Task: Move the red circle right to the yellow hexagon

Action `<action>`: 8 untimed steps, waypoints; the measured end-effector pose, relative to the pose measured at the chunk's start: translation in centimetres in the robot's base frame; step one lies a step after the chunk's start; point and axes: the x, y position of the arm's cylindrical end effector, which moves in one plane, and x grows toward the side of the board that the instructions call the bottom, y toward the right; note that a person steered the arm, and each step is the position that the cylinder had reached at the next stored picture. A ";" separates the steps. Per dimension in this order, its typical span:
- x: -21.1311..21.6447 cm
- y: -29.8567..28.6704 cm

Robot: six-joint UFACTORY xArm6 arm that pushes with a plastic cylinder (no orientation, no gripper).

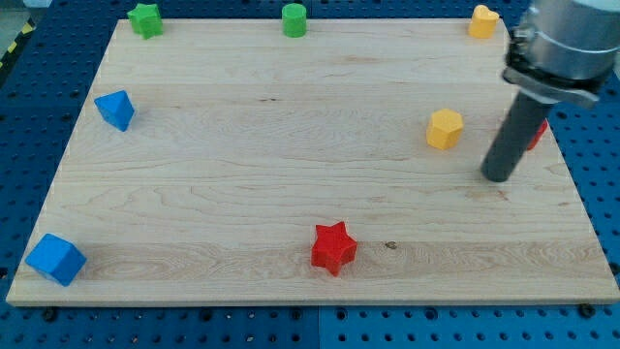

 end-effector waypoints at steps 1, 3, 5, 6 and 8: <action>-1.0 2.6; -3.7 5.2; -6.3 7.7; -8.9 8.8; -14.6 4.4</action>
